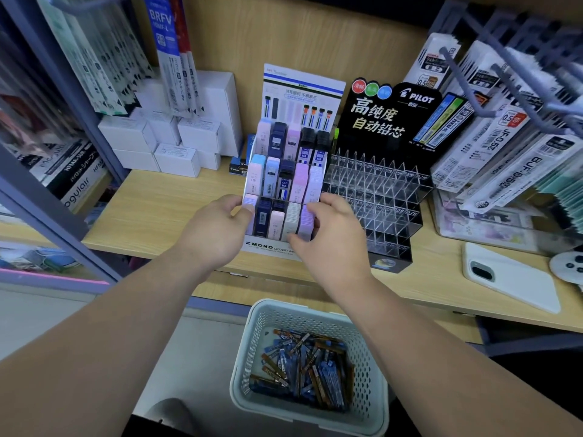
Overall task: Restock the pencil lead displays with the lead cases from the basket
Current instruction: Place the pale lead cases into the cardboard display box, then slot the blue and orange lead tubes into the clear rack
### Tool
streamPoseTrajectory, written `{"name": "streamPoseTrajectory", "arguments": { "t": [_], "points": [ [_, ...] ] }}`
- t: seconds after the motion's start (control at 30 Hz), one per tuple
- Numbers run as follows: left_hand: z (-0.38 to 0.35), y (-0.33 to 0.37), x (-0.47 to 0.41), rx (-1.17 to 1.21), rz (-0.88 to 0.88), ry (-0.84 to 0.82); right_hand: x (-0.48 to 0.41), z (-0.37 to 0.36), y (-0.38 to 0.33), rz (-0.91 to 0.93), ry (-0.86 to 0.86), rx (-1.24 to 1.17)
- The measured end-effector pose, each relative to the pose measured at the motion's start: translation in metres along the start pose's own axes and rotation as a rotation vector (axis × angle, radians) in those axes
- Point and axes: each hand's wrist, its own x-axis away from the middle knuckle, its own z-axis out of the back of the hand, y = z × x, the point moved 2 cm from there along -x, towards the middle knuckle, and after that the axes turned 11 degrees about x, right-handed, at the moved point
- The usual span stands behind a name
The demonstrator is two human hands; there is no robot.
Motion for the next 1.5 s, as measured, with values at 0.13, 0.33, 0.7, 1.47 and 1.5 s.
{"name": "streamPoseTrajectory", "arguments": {
  "t": [0.13,0.33,0.7,1.47,1.5],
  "points": [
    [0.001,0.0,0.001,-0.002,-0.004,0.04,-0.002,0.0,-0.002,0.022,0.023,-0.048],
    [0.001,0.003,0.005,0.024,0.019,0.078,-0.004,0.006,0.008,0.074,-0.02,-0.081],
    [-0.002,0.0,0.02,-0.04,0.068,0.062,0.011,0.022,0.027,0.177,-0.099,0.066],
    [-0.063,-0.193,0.09,-0.488,0.476,-0.271,0.16,-0.183,0.157,-0.72,-0.914,-0.007],
    [-0.066,-0.197,0.091,-0.486,0.461,-0.275,0.168,-0.204,0.166,-0.771,-0.874,-0.018]
  ]
}}
